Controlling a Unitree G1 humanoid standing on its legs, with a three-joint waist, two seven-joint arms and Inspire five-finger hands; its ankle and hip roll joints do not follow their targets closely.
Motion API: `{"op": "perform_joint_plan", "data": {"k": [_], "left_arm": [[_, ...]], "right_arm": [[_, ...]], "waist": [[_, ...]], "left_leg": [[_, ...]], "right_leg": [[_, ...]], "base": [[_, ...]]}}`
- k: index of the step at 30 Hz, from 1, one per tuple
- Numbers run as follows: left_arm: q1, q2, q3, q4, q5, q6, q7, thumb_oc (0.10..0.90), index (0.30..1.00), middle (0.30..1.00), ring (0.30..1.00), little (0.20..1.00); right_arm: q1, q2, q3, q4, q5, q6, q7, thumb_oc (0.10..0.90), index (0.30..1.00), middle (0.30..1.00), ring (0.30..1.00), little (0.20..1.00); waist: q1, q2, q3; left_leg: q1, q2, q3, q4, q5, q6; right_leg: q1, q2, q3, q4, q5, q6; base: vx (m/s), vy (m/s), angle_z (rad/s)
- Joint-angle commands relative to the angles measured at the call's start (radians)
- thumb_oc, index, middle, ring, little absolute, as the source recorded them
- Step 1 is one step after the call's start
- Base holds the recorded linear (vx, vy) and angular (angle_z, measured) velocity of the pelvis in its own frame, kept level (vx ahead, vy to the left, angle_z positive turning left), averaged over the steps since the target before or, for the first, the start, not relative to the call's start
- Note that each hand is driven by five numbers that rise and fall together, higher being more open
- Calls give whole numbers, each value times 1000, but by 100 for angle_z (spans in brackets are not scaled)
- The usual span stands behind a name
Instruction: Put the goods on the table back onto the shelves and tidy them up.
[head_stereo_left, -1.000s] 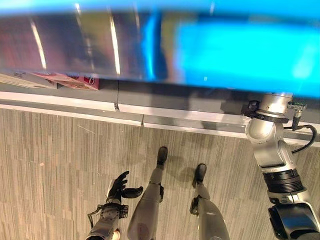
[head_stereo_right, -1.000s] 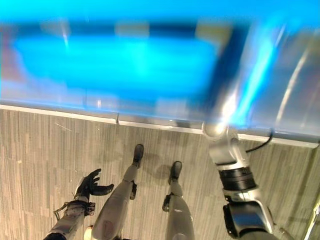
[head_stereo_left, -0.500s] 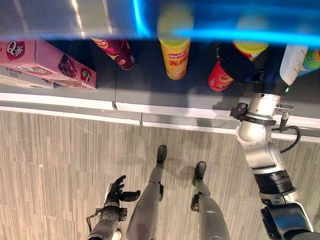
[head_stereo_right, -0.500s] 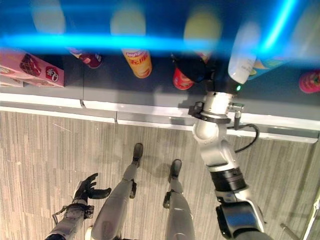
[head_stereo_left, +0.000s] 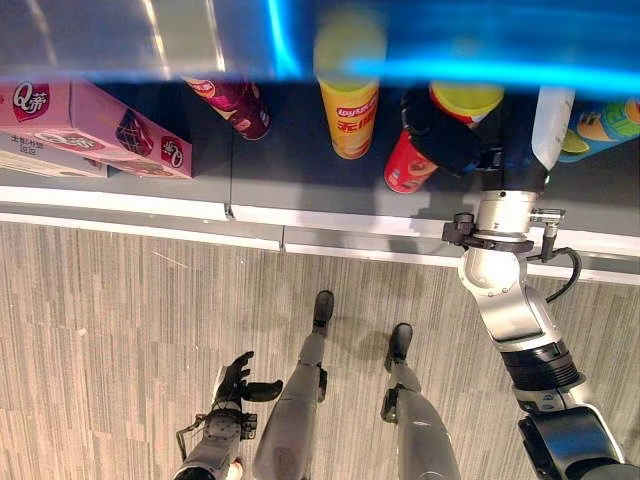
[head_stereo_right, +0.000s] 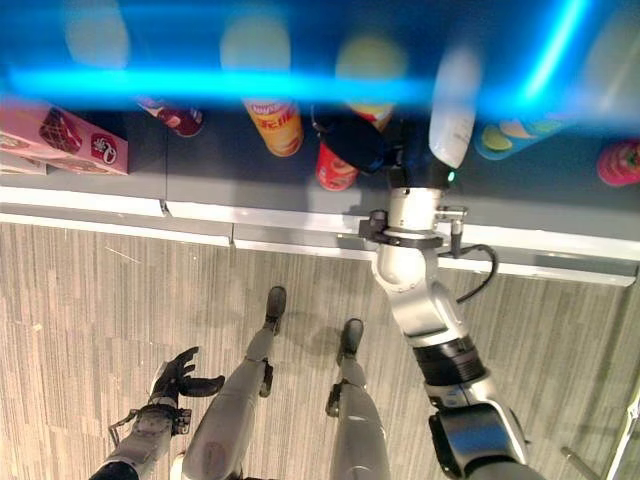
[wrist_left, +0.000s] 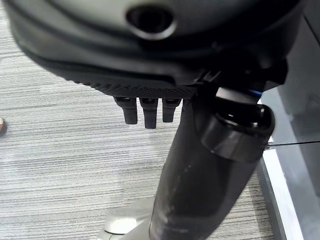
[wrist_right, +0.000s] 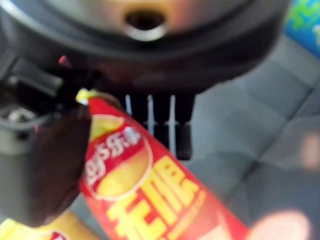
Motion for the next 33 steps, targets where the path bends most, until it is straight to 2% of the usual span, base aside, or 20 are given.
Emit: {"op": "perform_joint_plan", "data": {"k": [1,9,29,31,33], "left_arm": [[30,32,23,66,31,4,59,800,900,900,900,900],[14,32,27,89,39,3,62,800,900,900,900,900],[3,25,42,123,55,5,57,800,900,900,900,900],[-88,37,24,96,40,13,65,800,900,900,900,900],[-96,28,14,87,26,11,66,800,900,900,900,900]], "right_arm": [[-16,-24,-17,-136,-54,-53,-43,400,300,300,300,300],[-69,-53,-15,-115,-113,-22,-74,400,300,300,300,300],[-89,-84,19,-97,-167,-6,-61,400,300,300,300,300],[-110,-66,34,-80,-177,8,-64,400,300,300,300,300],[-127,-61,42,-73,-189,9,-73,400,300,300,300,300]], "waist": [[-7,-42,-43],[2,-37,-44],[12,-37,-55],[1,-40,-55],[-1,-38,-59]], "left_leg": [[-28,79,18,89,-112,-80],[-36,76,18,89,-110,-80],[-48,77,11,84,-104,-85],[-48,78,15,83,-106,-84],[-47,80,15,81,-106,-84]], "right_leg": [[41,-133,-18,121,-102,124],[33,-132,-21,122,-101,122],[27,-128,-28,129,-109,122],[22,-129,-23,128,-110,124],[18,-129,-19,128,-110,124]], "base": [[0,0,0],[0,0,0],[0,0,0],[0,0,0],[0,0,0]]}}
